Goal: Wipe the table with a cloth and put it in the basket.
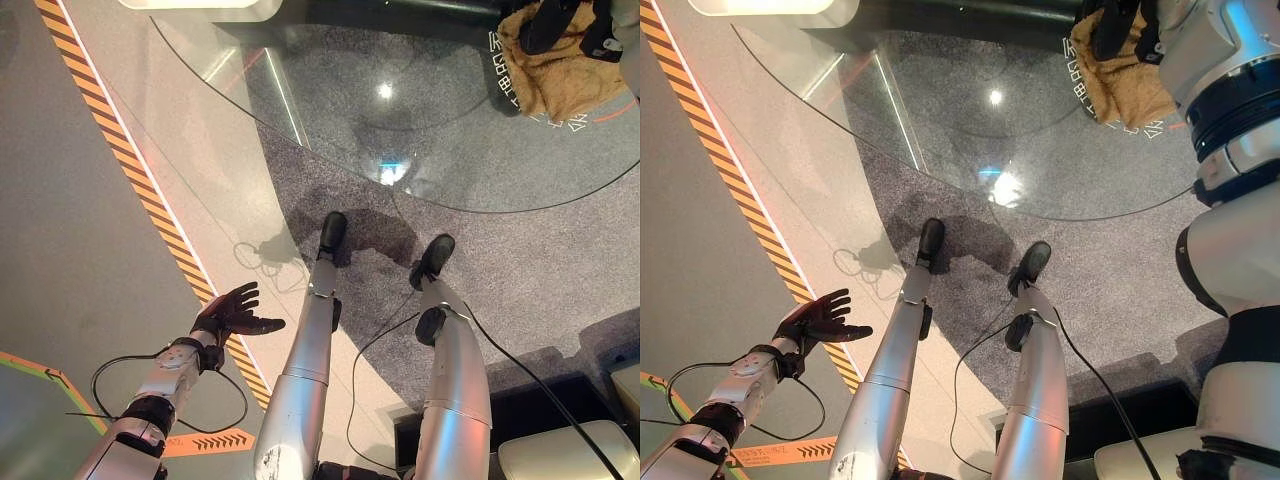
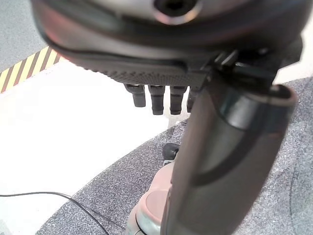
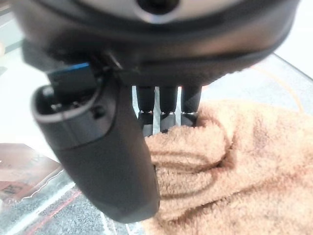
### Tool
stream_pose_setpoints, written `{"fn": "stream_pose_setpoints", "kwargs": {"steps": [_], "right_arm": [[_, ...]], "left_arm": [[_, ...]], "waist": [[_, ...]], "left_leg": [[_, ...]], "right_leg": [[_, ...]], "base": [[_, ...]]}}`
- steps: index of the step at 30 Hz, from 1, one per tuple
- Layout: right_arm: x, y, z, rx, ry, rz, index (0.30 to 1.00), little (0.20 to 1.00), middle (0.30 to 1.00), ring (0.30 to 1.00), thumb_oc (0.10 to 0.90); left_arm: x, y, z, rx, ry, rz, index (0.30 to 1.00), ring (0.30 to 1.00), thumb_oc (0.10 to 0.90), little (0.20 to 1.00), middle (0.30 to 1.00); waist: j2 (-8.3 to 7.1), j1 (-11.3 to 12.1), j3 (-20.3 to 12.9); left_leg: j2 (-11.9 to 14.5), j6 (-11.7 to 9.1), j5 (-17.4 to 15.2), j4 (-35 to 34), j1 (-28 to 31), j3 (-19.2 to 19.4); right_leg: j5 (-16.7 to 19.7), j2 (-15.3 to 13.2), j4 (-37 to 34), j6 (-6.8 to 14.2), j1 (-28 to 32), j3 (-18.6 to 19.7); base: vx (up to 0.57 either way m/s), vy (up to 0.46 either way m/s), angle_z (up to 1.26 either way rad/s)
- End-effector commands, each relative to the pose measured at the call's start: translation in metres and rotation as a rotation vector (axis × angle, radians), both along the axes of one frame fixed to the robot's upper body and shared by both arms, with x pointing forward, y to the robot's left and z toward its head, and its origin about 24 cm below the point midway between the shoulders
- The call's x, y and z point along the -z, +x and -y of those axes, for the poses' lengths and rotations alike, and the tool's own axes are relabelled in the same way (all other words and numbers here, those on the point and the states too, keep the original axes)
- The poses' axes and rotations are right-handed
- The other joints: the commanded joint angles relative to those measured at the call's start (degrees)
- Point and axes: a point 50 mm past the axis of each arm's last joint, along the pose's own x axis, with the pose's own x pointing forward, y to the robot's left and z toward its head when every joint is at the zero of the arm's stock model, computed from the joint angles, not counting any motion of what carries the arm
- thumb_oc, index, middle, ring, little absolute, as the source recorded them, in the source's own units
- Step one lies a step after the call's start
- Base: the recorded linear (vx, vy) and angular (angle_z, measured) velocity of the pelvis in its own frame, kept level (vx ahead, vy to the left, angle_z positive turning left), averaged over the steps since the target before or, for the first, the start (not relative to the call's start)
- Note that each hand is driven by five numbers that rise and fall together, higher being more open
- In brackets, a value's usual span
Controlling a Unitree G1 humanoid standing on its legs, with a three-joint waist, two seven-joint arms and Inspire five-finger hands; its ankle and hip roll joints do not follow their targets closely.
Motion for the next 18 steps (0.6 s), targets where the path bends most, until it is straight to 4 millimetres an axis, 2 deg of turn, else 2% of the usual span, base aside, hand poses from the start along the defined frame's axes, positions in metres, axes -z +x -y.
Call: {"fn": "stream_pose_setpoints", "kwargs": {"steps": [1, 12, 18], "right_arm": [[0.008, 0.000, 0.014, 0.059, -0.039, 0.051, 0.300, 0.200, 0.300, 0.300, 0.100], [-0.006, -0.002, -0.009, 0.022, -0.053, 0.300, 0.300, 0.200, 0.300, 0.300, 0.100], [-0.010, -0.004, -0.018, 0.013, -0.069, 0.363, 0.300, 0.200, 0.300, 0.300, 0.100]], "left_arm": [[0.018, -0.036, -0.028, -0.067, 0.045, -0.094, 0.900, 0.900, 0.800, 0.900, 0.900], [0.020, -0.032, -0.020, -0.064, 0.018, -0.082, 0.900, 0.900, 0.800, 0.900, 0.900], [0.020, -0.031, -0.017, -0.061, 0.013, -0.076, 0.900, 0.900, 0.800, 0.900, 0.900]], "waist": [[0.24, 0.7, -0.3], [0.81, 1.1, -0.3], [0.92, 1.5, -0.3]], "left_leg": [[-0.9, 4.3, -1.4, 1.3, 0.4, 4.0], [-1.2, 4.4, -1.2, 0.3, 1.0, 3.9], [-1.4, 4.4, -1.1, 0.0, 1.3, 3.7]], "right_leg": [[0.9, 1.2, -3.6, 1.8, 3.5, 1.7], [0.9, 1.1, -4.5, 2.0, 4.2, 1.5], [0.7, 0.8, -4.6, 2.1, 4.7, 1.1]], "base": [[0.00, 0.000, 0.00], [0.00, 0.016, 0.00], [0.00, 0.005, 0.00]]}}
